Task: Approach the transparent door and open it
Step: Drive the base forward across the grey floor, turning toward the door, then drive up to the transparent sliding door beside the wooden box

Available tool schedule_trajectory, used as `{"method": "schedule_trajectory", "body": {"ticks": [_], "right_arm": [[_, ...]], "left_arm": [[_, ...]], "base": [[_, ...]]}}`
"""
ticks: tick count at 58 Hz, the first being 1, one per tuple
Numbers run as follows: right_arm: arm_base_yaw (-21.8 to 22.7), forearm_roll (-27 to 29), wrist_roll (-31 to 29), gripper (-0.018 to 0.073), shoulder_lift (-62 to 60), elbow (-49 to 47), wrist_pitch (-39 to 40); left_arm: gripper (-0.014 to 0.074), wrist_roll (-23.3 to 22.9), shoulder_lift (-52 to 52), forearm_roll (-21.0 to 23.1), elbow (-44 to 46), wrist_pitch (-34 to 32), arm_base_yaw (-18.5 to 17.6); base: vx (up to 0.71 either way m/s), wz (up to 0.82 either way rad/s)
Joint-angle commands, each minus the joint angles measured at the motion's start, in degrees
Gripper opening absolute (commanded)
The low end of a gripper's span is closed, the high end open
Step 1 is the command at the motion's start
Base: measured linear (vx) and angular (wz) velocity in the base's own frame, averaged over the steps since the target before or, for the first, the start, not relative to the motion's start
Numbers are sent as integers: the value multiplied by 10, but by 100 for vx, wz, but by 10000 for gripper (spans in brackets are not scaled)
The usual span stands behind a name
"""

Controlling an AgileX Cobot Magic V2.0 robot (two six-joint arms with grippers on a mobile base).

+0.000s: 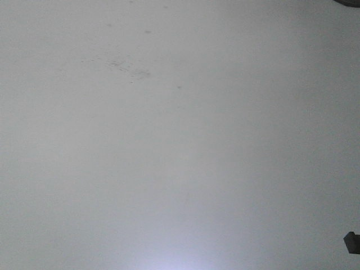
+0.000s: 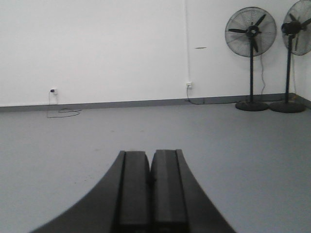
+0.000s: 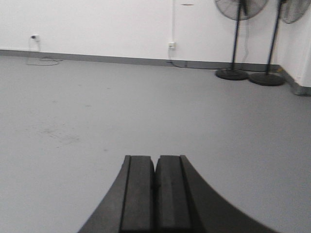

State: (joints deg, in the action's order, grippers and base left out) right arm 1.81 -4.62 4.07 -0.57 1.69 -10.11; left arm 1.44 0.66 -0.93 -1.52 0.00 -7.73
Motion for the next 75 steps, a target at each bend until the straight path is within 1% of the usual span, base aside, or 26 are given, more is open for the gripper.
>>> {"method": "schedule_trajectory", "body": {"ticks": [1, 18, 53, 75], "right_arm": [[3, -2, 0, -5, -9, 8, 48], [3, -2, 0, -5, -9, 8, 48], [3, -2, 0, -5, -9, 8, 48], [3, -2, 0, -5, -9, 8, 48]], "left_arm": [[-6, -5, 7, 5, -18, -51, -2], [-6, -5, 7, 5, -18, -51, -2], [-6, -5, 7, 5, -18, -51, -2], [-6, -5, 7, 5, -18, -51, -2]], "base": [[53, 42], [55, 55], [56, 71], [55, 54]]}}
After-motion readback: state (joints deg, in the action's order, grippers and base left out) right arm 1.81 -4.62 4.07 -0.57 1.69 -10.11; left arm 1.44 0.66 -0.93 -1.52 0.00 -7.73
